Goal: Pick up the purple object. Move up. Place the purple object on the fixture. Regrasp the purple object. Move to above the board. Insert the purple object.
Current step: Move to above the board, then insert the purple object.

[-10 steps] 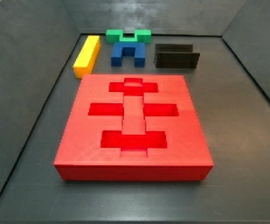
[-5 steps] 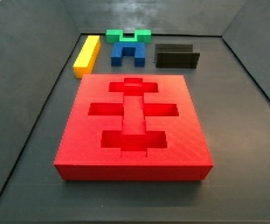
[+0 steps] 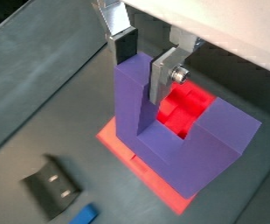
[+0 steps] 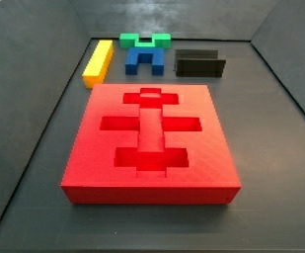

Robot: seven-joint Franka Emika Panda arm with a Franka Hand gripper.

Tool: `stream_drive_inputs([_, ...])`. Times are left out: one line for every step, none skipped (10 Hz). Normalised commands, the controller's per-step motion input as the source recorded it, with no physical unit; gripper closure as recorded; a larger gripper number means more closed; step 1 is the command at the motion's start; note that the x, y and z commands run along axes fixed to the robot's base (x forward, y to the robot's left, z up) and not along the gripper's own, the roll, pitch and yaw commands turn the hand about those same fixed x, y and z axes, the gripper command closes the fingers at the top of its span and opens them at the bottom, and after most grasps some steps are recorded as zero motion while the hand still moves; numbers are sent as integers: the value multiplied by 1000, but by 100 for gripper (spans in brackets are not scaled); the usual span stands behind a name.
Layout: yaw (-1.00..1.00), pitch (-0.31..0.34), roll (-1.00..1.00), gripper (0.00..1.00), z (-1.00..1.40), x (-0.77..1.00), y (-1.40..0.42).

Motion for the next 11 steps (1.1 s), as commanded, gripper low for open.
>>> stream_drive_inputs([-82, 53, -1000, 100, 6, -88, 21])
stream_drive_inputs([-55, 31, -810, 100, 2, -69, 28])
stream_drive_inputs([-34, 12, -587, 100, 4, -58, 22])
stream_drive_inputs([-23, -4, -399, 100, 0, -45, 18])
stream_drive_inputs([-13, -12, -236, 100, 3, -38, 13])
stream_drive_inputs([0, 0, -9, 100, 0, 0, 0])
stream_drive_inputs([0, 0, -9, 100, 0, 0, 0])
stream_drive_inputs([-14, -3, -141, 100, 0, 0, 0])
stream_drive_inputs([-146, -116, -431, 100, 0, 11, 0])
stream_drive_inputs([-254, -216, -500, 100, 0, 80, 0])
stream_drive_inputs([-309, -243, -500, 100, 20, 69, -17])
